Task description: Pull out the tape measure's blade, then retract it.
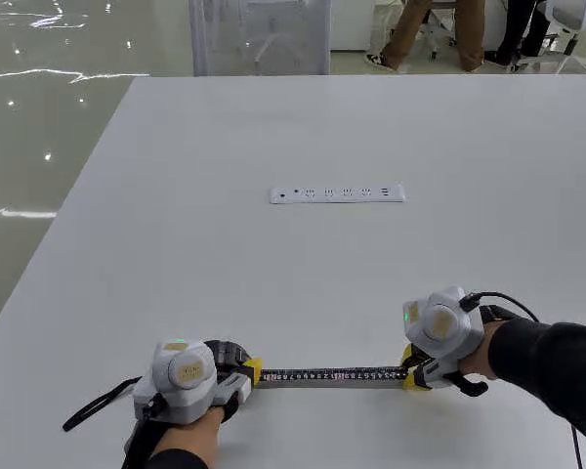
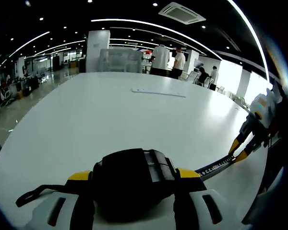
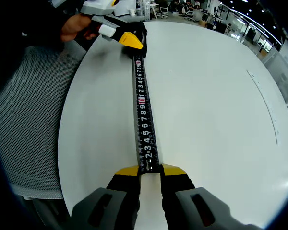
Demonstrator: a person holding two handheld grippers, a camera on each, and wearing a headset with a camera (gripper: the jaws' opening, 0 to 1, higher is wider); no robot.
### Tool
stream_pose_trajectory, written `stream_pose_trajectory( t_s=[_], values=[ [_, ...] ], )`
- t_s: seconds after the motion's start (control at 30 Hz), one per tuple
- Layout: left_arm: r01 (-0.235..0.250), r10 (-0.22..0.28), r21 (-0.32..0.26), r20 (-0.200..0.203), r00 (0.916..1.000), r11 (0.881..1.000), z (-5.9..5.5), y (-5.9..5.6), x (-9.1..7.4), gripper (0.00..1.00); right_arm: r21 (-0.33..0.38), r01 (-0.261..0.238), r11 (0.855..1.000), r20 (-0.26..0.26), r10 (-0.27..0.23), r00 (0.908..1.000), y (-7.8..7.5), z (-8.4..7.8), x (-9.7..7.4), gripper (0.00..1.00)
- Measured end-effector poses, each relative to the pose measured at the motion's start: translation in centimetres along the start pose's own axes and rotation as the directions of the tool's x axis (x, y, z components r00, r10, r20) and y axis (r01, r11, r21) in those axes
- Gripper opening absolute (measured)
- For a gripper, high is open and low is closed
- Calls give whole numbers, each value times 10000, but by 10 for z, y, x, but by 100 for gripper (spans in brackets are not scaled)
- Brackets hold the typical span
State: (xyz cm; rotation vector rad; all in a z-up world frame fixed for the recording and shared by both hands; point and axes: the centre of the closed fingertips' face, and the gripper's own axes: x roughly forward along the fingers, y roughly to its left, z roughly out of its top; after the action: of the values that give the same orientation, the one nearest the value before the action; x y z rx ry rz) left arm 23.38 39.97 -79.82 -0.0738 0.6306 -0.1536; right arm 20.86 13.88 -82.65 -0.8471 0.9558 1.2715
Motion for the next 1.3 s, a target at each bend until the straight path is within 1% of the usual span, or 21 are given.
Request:
stream_pose_trajectory(
  t_s=[0.13,0.27,0.3,0.57,0.87,1.13,1.3],
  values=[
    [106,-107,-43,-117,9999,9999,0,1,0,63,84,-43,10000,66,42,10000,0,0,0,12],
    [131,-133,-94,-146,9998,9999,0,0,-1,63,-23,-94,10000,30,94,10000,-1,1,0,12],
    [145,-147,-116,-166,9998,9998,0,0,-1,63,-328,-77,9994,-1,77,10000,0,2,1,12],
    [237,-243,-210,-289,9993,9995,-1,-1,-2,63,5,-80,10000,68,80,9999,-1,5,3,12],
    [289,-298,-245,-370,9989,9993,-1,-1,-1,63,6,-71,10000,129,71,9999,-1,12,6,12],
    [334,-348,-293,-472,9983,9990,-2,-1,-1,63,145,-74,9999,217,71,9997,0,19,9,13],
    [346,-361,-300,-495,9981,9989,-2,-1,-1,63,36,-88,10000,299,87,9995,0,23,11,13]
  ],
)
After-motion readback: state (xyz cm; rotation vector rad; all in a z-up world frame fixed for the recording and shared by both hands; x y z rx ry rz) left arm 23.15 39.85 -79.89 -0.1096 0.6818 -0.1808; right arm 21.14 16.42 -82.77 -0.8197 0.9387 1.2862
